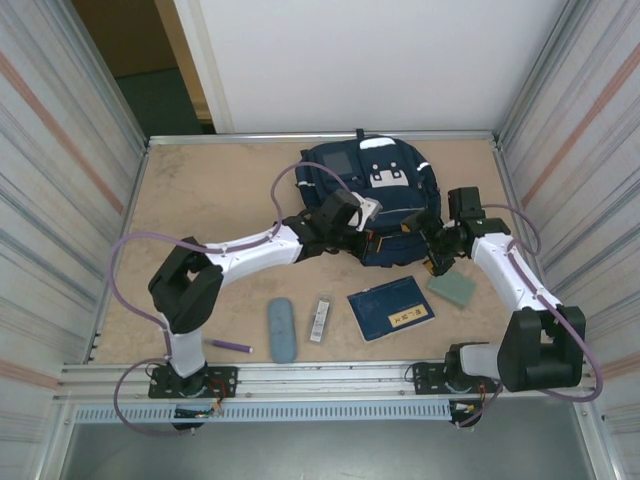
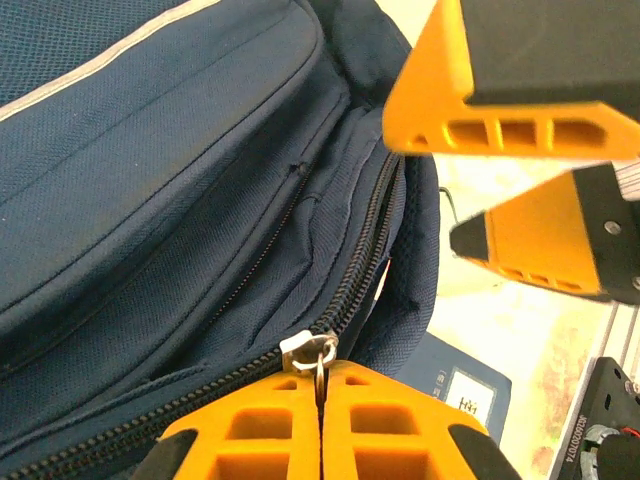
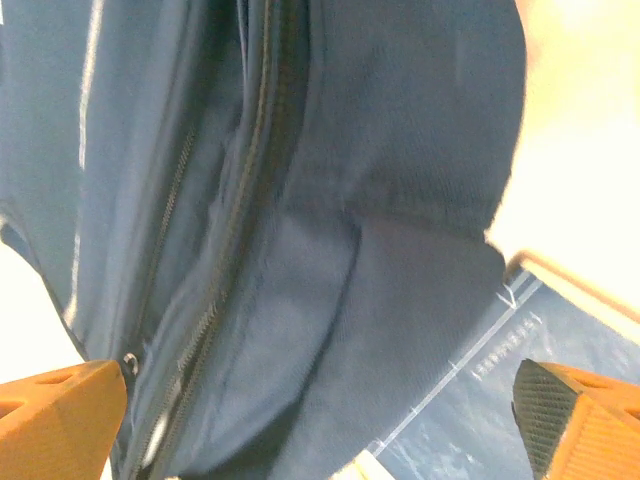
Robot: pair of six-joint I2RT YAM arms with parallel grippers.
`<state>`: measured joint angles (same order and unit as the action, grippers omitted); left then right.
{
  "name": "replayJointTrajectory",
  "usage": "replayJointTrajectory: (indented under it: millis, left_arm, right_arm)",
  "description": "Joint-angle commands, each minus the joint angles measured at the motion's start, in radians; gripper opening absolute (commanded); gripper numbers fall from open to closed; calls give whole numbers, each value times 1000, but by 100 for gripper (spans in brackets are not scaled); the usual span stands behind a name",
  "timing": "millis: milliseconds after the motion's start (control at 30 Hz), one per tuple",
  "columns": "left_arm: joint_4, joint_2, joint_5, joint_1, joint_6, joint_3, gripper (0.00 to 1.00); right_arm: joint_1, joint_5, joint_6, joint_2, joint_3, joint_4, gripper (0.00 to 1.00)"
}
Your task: Pack the student bag
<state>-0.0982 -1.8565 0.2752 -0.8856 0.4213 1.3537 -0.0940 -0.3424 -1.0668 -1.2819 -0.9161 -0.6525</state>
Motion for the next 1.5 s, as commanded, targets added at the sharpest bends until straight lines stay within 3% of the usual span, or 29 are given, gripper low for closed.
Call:
replayJointTrajectory:
  millis: [0, 133, 233, 367, 467, 533, 700, 900, 1100, 1367, 1400, 1467]
  left_arm:
    - [81, -15, 34, 2, 23, 34, 0]
    - [80, -6, 45, -14, 7, 24, 0]
    - [95, 15, 34, -13, -13, -7, 0]
    - [59, 53, -13, -3, -58, -44, 0]
    - [10, 89, -37, 17, -107, -77, 0]
    - [-41, 132, -79, 45, -123, -108, 0]
    - [-83, 296, -136, 175, -123, -271, 0]
    - [-175, 361, -209, 340, -130, -347, 0]
    - [-194, 237, -150, 504, -73, -330, 0]
    - [-266, 12, -261, 600, -42, -182, 0]
    - [-275, 3, -264, 604, -26, -168, 2]
    - [-275, 6, -268, 610, 2, -162, 15]
  right_arm:
    - [-55, 42, -56, -14, -89, -58, 99]
    - [-95, 3, -125, -94, -91, 11, 94]
    - [-141, 21, -137, -179, -134, -4, 81]
    - [-185, 49, -118, -273, -183, -4, 51]
    - [-210, 149, -37, -299, -239, -55, 10]
    - [-215, 193, -5, -287, -241, -51, 2]
    - [-205, 162, 89, -282, -267, -34, 0]
    - [-215, 12, 203, -357, -357, 2, 0]
    - [-254, -4, 222, -383, -391, 49, 0]
    - [-257, -26, 218, -387, -369, 54, 0]
    - [-259, -33, 224, -390, -367, 52, 0]
    - [-265, -20, 231, -385, -350, 58, 0]
